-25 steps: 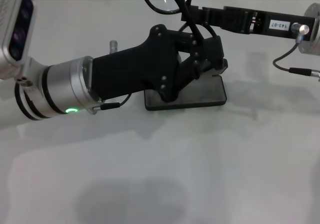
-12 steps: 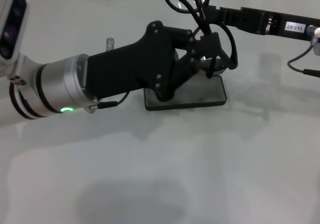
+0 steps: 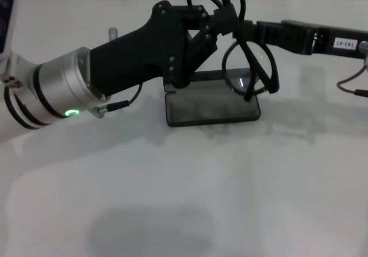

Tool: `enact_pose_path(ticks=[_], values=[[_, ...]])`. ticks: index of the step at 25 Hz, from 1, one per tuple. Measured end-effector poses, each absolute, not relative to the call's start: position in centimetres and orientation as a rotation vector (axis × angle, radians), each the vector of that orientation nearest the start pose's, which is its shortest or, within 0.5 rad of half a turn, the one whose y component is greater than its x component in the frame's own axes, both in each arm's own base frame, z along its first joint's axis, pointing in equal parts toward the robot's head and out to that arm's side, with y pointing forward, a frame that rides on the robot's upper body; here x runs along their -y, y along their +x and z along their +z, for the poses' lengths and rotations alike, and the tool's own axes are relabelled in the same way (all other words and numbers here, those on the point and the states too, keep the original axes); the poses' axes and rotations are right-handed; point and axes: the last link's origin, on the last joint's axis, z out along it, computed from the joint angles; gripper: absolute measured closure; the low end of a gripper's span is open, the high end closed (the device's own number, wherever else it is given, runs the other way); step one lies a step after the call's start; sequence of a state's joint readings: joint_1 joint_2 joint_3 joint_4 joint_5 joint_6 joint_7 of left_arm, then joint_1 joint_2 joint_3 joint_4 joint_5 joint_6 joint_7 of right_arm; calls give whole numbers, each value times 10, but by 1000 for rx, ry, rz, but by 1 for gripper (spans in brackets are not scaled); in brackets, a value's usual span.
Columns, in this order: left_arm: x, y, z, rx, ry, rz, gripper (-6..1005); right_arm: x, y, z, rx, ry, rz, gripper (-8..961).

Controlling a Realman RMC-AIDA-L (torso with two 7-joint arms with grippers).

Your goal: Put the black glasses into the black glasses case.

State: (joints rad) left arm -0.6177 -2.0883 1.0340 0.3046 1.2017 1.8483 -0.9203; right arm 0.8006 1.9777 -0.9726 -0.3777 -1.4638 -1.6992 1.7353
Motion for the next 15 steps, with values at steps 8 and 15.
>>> enact_pose_path(ticks=[8, 15], values=[[-310, -174, -13, 89, -2462, -1635, 983, -365, 147, 8, -932, -2888, 1334, 879], [-312, -175, -14, 117, -2448, -1624, 983, -365, 147, 7, -931, -2891, 1336, 877]])
